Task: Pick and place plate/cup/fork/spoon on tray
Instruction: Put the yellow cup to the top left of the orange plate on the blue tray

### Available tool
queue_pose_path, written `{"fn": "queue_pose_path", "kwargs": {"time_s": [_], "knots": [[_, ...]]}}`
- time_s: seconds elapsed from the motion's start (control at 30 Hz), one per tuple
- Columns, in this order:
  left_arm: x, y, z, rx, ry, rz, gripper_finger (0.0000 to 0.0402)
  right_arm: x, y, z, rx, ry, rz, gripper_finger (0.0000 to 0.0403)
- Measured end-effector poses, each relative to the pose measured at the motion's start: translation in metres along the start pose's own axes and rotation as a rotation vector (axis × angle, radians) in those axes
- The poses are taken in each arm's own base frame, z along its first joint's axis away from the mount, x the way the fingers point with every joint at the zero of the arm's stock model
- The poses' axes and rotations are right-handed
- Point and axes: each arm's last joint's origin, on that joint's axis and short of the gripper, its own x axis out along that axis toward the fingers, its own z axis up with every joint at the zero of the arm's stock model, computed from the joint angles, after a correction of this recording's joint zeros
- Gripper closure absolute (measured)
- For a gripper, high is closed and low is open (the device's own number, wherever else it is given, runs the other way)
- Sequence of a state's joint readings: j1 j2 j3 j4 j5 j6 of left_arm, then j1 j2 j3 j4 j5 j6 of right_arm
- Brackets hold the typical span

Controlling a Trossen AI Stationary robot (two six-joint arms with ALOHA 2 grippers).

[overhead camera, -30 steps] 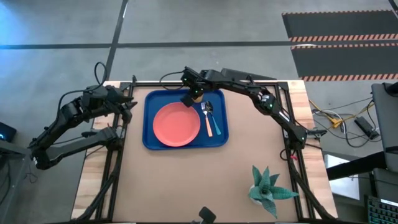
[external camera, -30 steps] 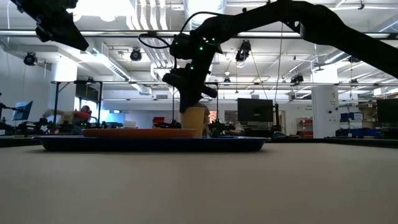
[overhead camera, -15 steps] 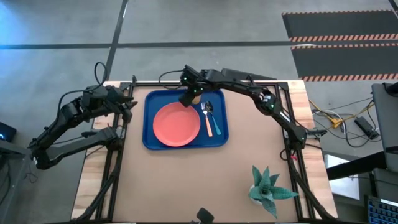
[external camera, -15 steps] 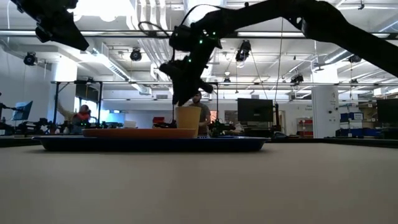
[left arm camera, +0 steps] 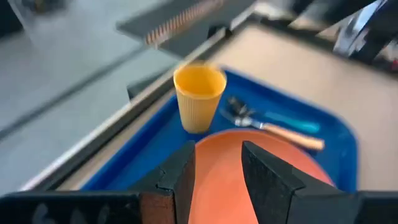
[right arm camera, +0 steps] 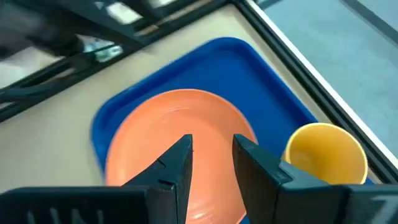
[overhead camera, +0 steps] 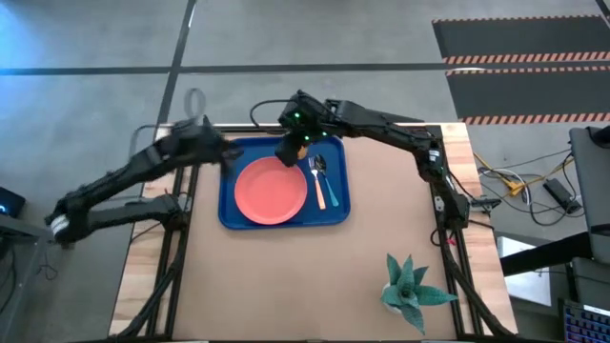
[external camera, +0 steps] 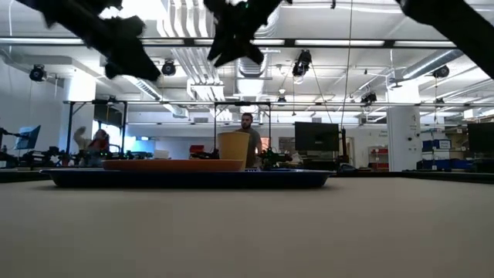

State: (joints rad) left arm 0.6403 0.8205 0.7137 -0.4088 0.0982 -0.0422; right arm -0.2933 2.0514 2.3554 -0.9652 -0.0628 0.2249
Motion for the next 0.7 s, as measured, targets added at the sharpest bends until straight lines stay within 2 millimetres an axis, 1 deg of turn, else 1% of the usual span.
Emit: {"fn": "queue_pose_path", "kwargs": {"time_s": [0.07,0.13,0.23,0.3,0.33,0.47,0.57,0.7], "knots": [[0.021,0.002,0.006,0.008,0.049,0.000,0.0288,-0.015,0.011,0.000,-0.017,-0.007,0.016,0.0303],[0.040,0.003,0.013,0.065,0.098,-0.001,0.0288,-0.031,0.022,-0.001,-0.031,-0.015,0.034,0.0302],[0.063,0.004,0.040,0.145,0.084,-0.005,0.0286,-0.057,0.038,-0.002,-0.048,-0.048,0.064,0.0295],[0.079,0.006,0.052,0.152,0.125,-0.007,0.0279,-0.076,0.047,-0.002,-0.061,-0.075,0.085,0.0291],[0.086,0.006,0.062,0.155,0.116,-0.006,0.0274,-0.084,0.052,-0.003,-0.069,-0.088,0.097,0.0290],[0.105,0.008,0.099,0.177,0.094,-0.003,0.0252,-0.121,0.068,-0.005,-0.098,-0.147,0.150,0.0287],[0.126,0.011,0.109,0.167,0.170,-0.003,0.0239,-0.148,0.077,-0.008,-0.115,-0.195,0.187,0.0287],[0.145,0.012,0.121,0.157,0.259,-0.016,0.0235,-0.179,0.083,-0.012,-0.131,-0.247,0.226,0.0285]]}}
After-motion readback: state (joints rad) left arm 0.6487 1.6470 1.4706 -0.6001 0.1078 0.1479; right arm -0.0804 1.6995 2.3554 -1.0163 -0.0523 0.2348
